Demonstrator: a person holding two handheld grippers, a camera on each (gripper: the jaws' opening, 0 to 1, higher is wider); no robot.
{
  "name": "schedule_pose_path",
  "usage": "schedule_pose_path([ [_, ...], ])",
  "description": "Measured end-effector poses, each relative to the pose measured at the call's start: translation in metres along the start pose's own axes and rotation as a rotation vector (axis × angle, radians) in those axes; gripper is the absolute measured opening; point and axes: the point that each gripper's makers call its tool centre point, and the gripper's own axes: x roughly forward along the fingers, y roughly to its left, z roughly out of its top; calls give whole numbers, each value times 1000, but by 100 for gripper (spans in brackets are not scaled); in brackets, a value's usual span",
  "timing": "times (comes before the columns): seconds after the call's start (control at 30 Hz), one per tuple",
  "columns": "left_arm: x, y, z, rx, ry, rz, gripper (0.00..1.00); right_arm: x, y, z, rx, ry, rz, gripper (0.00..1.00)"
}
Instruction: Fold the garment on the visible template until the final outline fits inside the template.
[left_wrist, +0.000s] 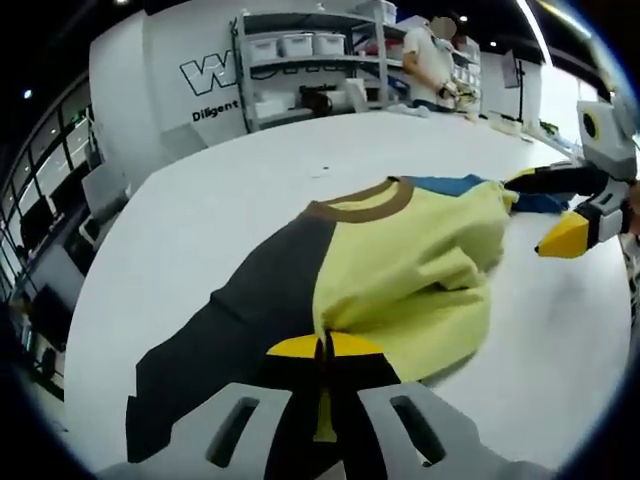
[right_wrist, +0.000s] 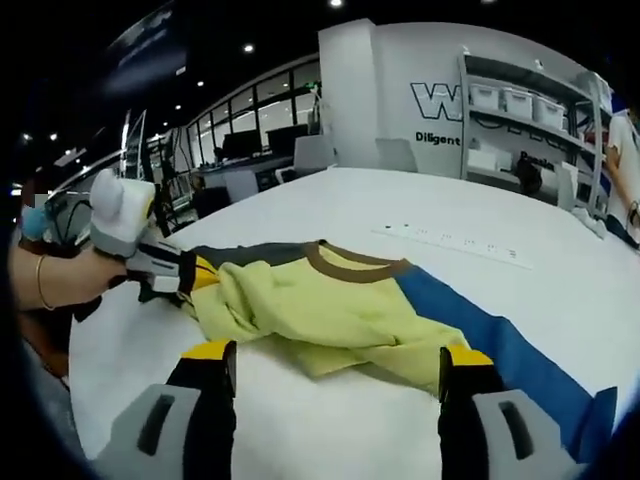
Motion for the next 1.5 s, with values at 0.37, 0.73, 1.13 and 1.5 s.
schedule_pose_path([
  [0.37,0,-1,0,7,1,13,0,8,13,-12,-22,29,11,55],
  [0.73,0,-1,0,4,-1,11,0,22,13,-24,32,62,12,25],
  [1.13,0,-1,0,4,-1,14,0,26,1,-28,37,73,-20,7],
  [1.5,-4,-1,0,-21,5,14,0,22,3,-24,-72,81,-26,0],
])
